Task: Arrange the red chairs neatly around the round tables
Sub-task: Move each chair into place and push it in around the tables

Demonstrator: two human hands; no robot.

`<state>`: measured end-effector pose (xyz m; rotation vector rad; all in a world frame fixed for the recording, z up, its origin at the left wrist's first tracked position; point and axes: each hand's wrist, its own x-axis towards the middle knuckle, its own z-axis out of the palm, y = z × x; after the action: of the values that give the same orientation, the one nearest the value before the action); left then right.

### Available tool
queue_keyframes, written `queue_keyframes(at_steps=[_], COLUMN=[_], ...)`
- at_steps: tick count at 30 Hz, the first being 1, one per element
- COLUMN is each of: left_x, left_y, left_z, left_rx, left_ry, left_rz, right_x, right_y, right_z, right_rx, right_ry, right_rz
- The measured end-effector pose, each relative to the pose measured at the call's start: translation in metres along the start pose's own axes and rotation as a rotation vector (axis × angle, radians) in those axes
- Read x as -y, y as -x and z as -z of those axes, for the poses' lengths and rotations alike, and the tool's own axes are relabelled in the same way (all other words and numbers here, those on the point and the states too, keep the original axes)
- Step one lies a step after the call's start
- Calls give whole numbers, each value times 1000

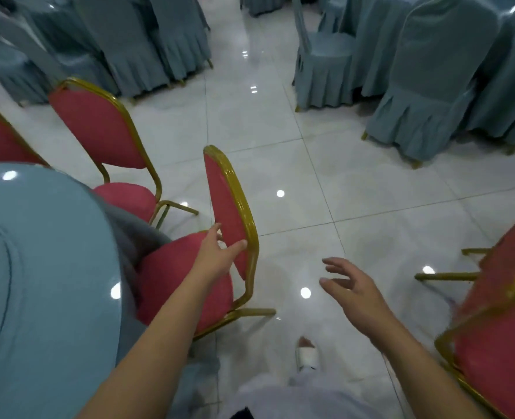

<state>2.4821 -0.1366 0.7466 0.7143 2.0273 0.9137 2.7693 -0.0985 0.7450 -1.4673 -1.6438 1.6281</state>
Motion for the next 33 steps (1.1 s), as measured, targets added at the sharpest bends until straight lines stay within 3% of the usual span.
queue_keyframes(at_steps=[9,15,24,26,29,33], left_x=[-45,-79,-77,-78,-84,-95], left_y=[-124,-198,-220,-214,-195,-156], left_z=[16,6,4,1,-6,-57], left_rx=[-72,-7,3,-62,-189,-477], left_ry=[179,272,312,333,351,55], left_rz=[112,190,218,211,243,511], right_x=[126,192,246,251,259,256], right_y=[-212,-313,-423,-438,-462,-485], right_z=[-24,-44,-120,-146,-179,-192], right_rx=[288,396,834,998,1170,1245], right_ry=[238,400,725,861,1257,1295], right_rz=[178,247,500,604,855,1074])
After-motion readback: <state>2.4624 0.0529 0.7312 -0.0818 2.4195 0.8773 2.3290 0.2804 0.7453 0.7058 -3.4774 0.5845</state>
